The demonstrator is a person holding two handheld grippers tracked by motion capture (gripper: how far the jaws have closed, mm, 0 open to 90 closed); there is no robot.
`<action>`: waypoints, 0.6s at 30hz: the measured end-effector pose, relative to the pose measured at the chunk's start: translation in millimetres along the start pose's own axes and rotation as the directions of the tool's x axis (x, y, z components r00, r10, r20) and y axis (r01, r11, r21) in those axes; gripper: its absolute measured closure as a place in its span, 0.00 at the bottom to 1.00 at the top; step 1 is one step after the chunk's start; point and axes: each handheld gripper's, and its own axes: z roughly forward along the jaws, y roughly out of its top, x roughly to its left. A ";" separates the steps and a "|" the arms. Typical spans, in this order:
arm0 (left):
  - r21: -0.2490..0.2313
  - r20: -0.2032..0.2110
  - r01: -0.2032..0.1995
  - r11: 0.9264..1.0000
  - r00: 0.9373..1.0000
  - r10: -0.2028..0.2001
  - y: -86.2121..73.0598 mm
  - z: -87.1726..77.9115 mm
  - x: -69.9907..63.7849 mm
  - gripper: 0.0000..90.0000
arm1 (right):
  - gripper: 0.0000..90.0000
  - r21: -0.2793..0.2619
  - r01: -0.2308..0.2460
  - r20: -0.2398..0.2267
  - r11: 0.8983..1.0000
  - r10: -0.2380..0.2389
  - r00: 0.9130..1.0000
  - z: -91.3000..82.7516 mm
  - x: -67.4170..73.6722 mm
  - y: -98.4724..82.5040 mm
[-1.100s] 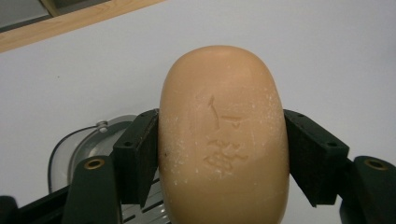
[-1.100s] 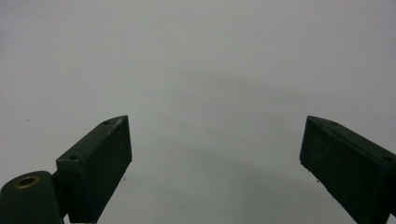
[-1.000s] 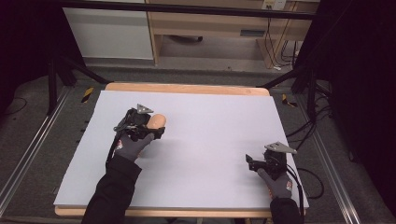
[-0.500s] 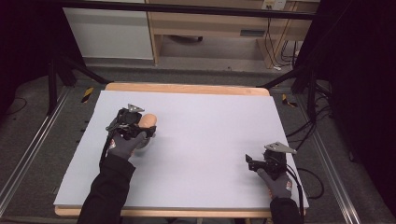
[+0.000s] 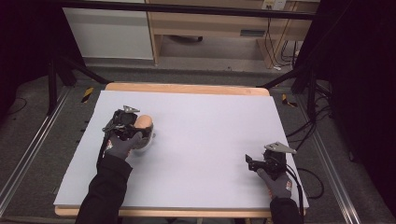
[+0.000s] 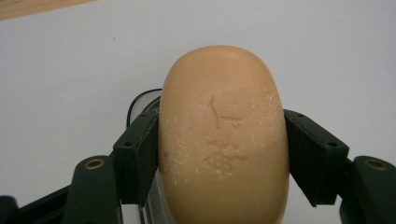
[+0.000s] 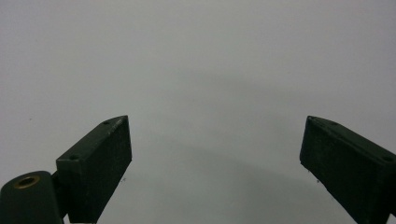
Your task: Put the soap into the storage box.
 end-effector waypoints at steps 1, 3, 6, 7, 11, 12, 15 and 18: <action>0.004 0.000 0.001 1.000 1.000 -0.001 -0.9 1.2 0.3 0.35 | 0.10 0.000 0.000 -0.001 1.000 0.000 1.000 0.0 0.0 0.0; 0.013 -0.002 0.003 1.000 1.000 -0.003 -2.7 3.7 0.8 0.35 | 0.10 0.000 -0.001 -0.001 1.000 0.001 1.000 -0.1 0.0 0.0; 0.022 -0.003 0.006 1.000 1.000 -0.006 -5.1 7.0 2.0 0.35 | 0.10 -0.001 0.001 -0.002 1.000 -0.001 1.000 0.2 -0.1 -0.1; 0.025 -0.004 0.005 1.000 1.000 -0.005 -5.7 7.9 2.4 0.35 | 0.10 -0.001 0.001 -0.002 1.000 -0.001 1.000 0.2 -0.1 -0.1; 0.032 -0.006 0.011 0.999 1.000 -0.010 -8.1 11.1 3.2 0.35 | 0.10 0.001 -0.003 -0.002 1.000 0.003 1.000 0.7 0.4 0.0; 0.033 -0.006 0.011 0.999 1.000 -0.011 -8.6 11.5 3.3 0.35 | 0.10 0.001 -0.001 -0.002 1.000 0.001 1.000 0.7 0.5 0.0; 0.038 -0.007 0.015 0.999 1.000 -0.015 -9.9 13.6 3.2 0.35 | 0.10 0.001 -0.002 -0.002 1.000 0.002 1.000 0.5 0.6 0.0; 0.042 -0.009 0.019 0.999 1.000 -0.019 -10.6 15.0 3.6 0.35 | 0.10 -0.001 0.001 -0.002 1.000 -0.001 1.000 0.3 0.2 0.0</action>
